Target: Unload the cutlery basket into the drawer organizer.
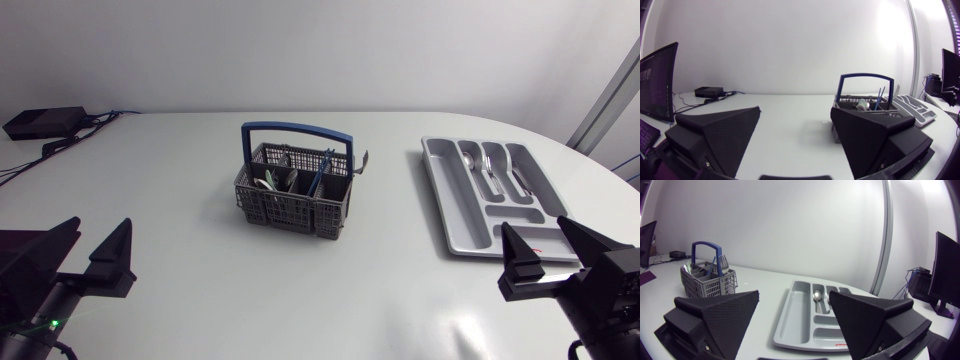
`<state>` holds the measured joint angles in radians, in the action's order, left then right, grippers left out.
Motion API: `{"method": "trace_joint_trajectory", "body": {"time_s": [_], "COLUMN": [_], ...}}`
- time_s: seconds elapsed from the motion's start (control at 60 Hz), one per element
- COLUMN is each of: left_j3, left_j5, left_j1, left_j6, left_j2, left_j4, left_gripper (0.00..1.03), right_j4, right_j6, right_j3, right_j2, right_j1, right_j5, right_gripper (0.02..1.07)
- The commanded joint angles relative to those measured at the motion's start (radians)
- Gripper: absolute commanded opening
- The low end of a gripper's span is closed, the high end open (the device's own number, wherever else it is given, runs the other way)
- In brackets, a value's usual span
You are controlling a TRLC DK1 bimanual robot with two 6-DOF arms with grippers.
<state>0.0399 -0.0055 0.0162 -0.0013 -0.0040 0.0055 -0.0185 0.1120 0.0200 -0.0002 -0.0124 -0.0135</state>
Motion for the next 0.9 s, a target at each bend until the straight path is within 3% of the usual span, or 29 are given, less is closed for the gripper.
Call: {"method": "trace_joint_trajectory", "body": {"time_s": [0.0, 0.583, 0.883], "left_j3": [-0.038, 0.095, 0.267], "left_j5": [-0.008, -0.013, -0.019], "left_j1": [-0.001, -0.001, 0.027], "left_j6": [-0.023, -0.016, -0.065], "left_j2": [-0.010, 0.053, 0.328], "left_j4": [-0.016, -0.047, -0.036], "left_gripper": [0.99, 0.99, 0.99], "right_j4": [0.011, 0.055, 0.123], "right_j6": [-0.011, -0.009, -0.052], "right_j3": [-0.020, 0.018, 0.166], "right_j2": [-0.004, 0.020, 0.324], "right_j1": [-0.004, -0.038, -0.072], "right_j5": [0.004, 0.038, 0.073], "right_gripper": [1.03, 1.03, 1.03]}}
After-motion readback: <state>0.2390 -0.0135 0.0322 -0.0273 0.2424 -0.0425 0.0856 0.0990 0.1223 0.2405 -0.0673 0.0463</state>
